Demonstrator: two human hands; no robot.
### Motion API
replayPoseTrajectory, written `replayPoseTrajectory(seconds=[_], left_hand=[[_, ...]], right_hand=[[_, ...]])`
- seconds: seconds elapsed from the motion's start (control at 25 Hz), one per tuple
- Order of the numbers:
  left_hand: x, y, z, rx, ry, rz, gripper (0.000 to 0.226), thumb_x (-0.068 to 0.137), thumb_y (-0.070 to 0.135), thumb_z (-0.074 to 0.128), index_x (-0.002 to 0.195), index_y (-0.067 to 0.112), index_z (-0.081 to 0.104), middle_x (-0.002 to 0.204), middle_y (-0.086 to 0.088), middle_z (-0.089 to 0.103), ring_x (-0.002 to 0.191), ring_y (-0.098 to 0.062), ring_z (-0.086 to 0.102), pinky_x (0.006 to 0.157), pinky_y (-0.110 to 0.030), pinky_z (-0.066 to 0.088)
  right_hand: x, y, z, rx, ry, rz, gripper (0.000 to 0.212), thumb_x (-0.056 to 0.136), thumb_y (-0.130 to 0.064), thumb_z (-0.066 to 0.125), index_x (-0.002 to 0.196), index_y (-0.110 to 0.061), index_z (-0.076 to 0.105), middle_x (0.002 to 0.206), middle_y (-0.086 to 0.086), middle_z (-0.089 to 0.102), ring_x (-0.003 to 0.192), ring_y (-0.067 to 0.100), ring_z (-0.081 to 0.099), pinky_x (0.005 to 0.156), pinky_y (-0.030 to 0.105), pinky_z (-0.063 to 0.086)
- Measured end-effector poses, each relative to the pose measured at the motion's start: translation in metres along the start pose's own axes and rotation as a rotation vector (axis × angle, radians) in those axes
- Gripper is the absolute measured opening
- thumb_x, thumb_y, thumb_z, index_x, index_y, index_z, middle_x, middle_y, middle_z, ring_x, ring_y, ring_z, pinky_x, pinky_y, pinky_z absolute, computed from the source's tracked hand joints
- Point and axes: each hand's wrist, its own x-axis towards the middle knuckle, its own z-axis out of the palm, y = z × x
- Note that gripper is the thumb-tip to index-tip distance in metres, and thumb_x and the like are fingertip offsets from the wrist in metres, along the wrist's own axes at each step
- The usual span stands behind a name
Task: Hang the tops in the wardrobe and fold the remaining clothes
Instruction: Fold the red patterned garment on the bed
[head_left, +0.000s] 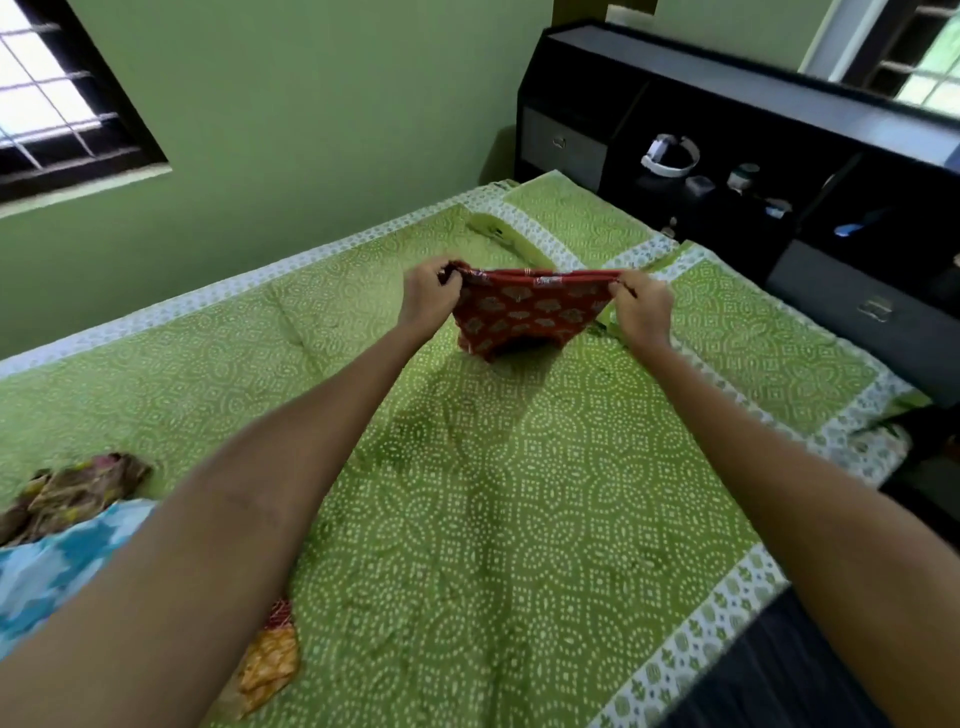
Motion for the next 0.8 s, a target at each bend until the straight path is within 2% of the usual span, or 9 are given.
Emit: replayPoseTrajectory(seconds=[0.08,0.16,0.24,0.36,0.48,0.6,0.68,0.72,0.8], left_hand=[[-0.055,-0.036,0.012,0.036,-0.072,-0.021,0.021,0.083,-0.002,0.056,0.098,-0.001,0.07,0.097,-0.016,0.069,0.088,-0.02,0.06,0.073,-0.013,0.038],[-0.124,-0.08,0.023,0.076,-0.203,-0.094,0.019,0.082,-0.002,0.059,0.098,-0.001,0.07,0.096,-0.018,0.069,0.085,-0.023,0.061,0.074,-0.019,0.04],[-0.198,-0.125,0.031,0.124,-0.347,-0.175,0.019,0.082,0.0,0.06,0.097,0.001,0.072,0.096,-0.018,0.07,0.086,-0.026,0.063,0.077,-0.024,0.044],[-0.301,-0.177,0.041,0.176,-0.488,-0.2,0.02,0.076,0.0,0.061,0.091,-0.001,0.073,0.092,-0.02,0.071,0.083,-0.026,0.065,0.074,-0.023,0.043],[-0.38,-0.217,0.049,0.197,-0.688,-0.258,0.02,0.077,-0.008,0.059,0.092,-0.007,0.071,0.096,-0.024,0.069,0.087,-0.028,0.066,0.081,-0.023,0.042],[-0.428,-0.257,0.068,0.254,-0.791,-0.301,0.022,0.077,-0.005,0.054,0.094,-0.009,0.069,0.099,-0.026,0.068,0.093,-0.034,0.065,0.083,-0.025,0.038],[-0.443,-0.266,0.079,0.382,-0.938,-0.338,0.023,0.083,0.002,0.053,0.099,-0.006,0.067,0.104,-0.026,0.066,0.099,-0.035,0.063,0.086,-0.033,0.041],[-0.448,-0.267,0.085,0.468,-1.026,-0.359,0.025,0.085,0.009,0.054,0.102,-0.004,0.066,0.106,-0.024,0.065,0.101,-0.035,0.061,0.086,-0.035,0.043],[-0.446,-0.264,0.101,0.661,-1.075,-0.352,0.034,0.087,0.022,0.054,0.112,0.001,0.061,0.113,-0.02,0.062,0.107,-0.034,0.058,0.088,-0.036,0.045]], right_hand=[[-0.068,0.036,0.004,-0.068,-0.038,-0.05,0.024,0.088,0.003,0.051,0.105,0.004,0.067,0.095,0.008,0.065,0.088,0.019,0.058,0.072,0.012,0.04],[-0.144,0.081,0.013,-0.142,-0.124,-0.066,0.026,0.084,0.002,0.051,0.104,0.007,0.067,0.101,0.019,0.069,0.09,0.027,0.063,0.081,0.025,0.04],[-0.218,0.125,0.02,-0.236,-0.27,0.027,0.027,0.084,-0.003,0.05,0.102,0.006,0.067,0.101,0.023,0.068,0.089,0.035,0.066,0.079,0.032,0.044],[-0.315,0.173,0.024,-0.4,-0.551,0.201,0.023,0.091,-0.003,0.051,0.105,-0.001,0.068,0.109,0.016,0.067,0.094,0.033,0.063,0.074,0.036,0.047],[-0.394,0.214,0.036,-0.538,-0.72,0.202,0.024,0.089,0.002,0.051,0.103,-0.004,0.071,0.112,0.009,0.068,0.096,0.032,0.062,0.073,0.035,0.049],[-0.446,0.248,0.051,-0.689,-0.8,0.132,0.021,0.076,0.006,0.066,0.091,-0.007,0.074,0.108,0.006,0.07,0.088,0.03,0.064,0.07,0.034,0.054],[-0.461,0.25,0.059,-0.842,-0.952,0.104,0.018,0.082,-0.005,0.063,0.097,-0.008,0.071,0.115,0.005,0.066,0.1,0.028,0.06,0.081,0.033,0.05],[-0.466,0.25,0.064,-0.854,-1.007,0.14,0.02,0.089,-0.011,0.054,0.103,-0.007,0.068,0.118,0.007,0.062,0.107,0.027,0.055,0.087,0.034,0.046],[-0.462,0.25,0.075,-0.78,-0.935,0.342,0.022,0.092,-0.013,0.047,0.105,-0.004,0.064,0.113,0.011,0.06,0.104,0.025,0.055,0.088,0.032,0.043]])
